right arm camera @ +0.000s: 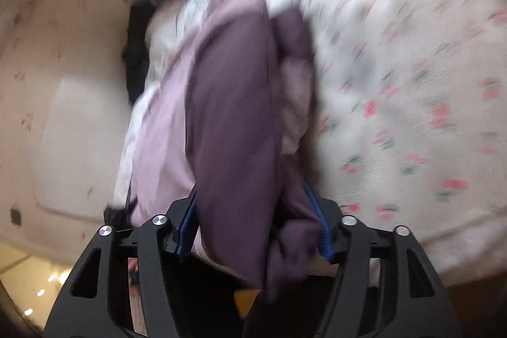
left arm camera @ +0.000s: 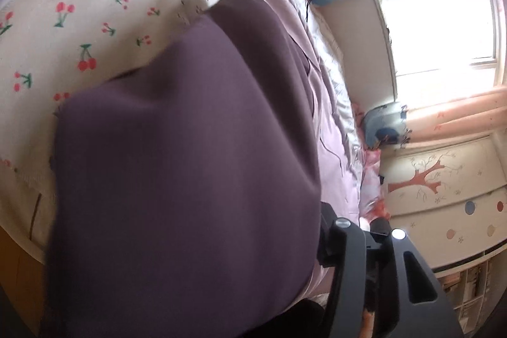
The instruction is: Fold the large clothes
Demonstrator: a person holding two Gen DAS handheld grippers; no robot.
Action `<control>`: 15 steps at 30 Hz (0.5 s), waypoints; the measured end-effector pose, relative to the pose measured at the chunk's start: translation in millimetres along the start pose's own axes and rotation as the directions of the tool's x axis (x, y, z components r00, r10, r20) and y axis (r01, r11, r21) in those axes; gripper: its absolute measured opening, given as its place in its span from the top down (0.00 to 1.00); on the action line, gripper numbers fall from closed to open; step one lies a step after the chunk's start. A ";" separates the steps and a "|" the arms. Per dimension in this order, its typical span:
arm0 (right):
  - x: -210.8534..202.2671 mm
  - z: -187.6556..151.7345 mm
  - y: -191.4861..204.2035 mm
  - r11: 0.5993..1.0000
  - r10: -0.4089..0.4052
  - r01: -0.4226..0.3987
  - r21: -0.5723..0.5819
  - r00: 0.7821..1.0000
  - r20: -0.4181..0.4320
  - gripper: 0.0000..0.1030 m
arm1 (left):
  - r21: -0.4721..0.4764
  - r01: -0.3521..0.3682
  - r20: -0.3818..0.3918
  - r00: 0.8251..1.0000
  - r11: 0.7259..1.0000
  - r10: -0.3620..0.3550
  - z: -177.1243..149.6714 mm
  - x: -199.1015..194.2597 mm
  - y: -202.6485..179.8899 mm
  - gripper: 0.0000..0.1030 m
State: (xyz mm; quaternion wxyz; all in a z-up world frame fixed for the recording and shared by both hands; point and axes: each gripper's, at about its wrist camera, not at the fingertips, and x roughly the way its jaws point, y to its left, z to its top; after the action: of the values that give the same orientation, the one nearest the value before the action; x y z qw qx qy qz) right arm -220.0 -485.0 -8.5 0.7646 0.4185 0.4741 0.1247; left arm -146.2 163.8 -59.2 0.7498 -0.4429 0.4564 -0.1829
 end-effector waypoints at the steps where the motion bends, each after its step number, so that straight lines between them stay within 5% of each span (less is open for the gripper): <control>1: -21.0 1.4 4.9 0.999 -0.042 0.042 0.007 0.995 0.090 0.41 | 0.010 -0.006 0.006 1.000 1.000 0.006 0.7 -0.1 -2.5 0.43; 4: -54.9 16.9 45.8 0.973 -0.193 0.221 -0.060 0.933 0.303 0.28 | -0.034 -0.012 0.032 0.999 0.999 0.013 4.0 3.6 -1.0 0.24; 6: -34.4 38.0 105.4 0.938 -0.192 0.269 -0.220 0.929 0.317 0.22 | -0.049 -0.036 0.070 0.997 0.998 0.039 3.2 9.0 -1.8 0.23; 11: 126.1 56.8 224.5 0.734 -0.300 0.358 -0.577 0.933 0.197 0.15 | -0.058 -0.084 0.102 0.991 0.995 0.089 10.9 12.6 -9.7 0.23; 15: 249.3 87.8 233.4 0.654 -0.441 0.454 -0.605 0.879 0.182 0.15 | -0.046 -0.082 0.131 0.988 0.996 0.088 13.4 18.4 -9.1 0.29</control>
State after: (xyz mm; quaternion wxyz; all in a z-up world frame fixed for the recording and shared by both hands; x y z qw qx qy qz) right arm 30.3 -239.9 31.3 0.8706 0.0089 0.4853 0.0803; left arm -124.1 153.0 -58.7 0.7764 -0.4492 0.4277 -0.1117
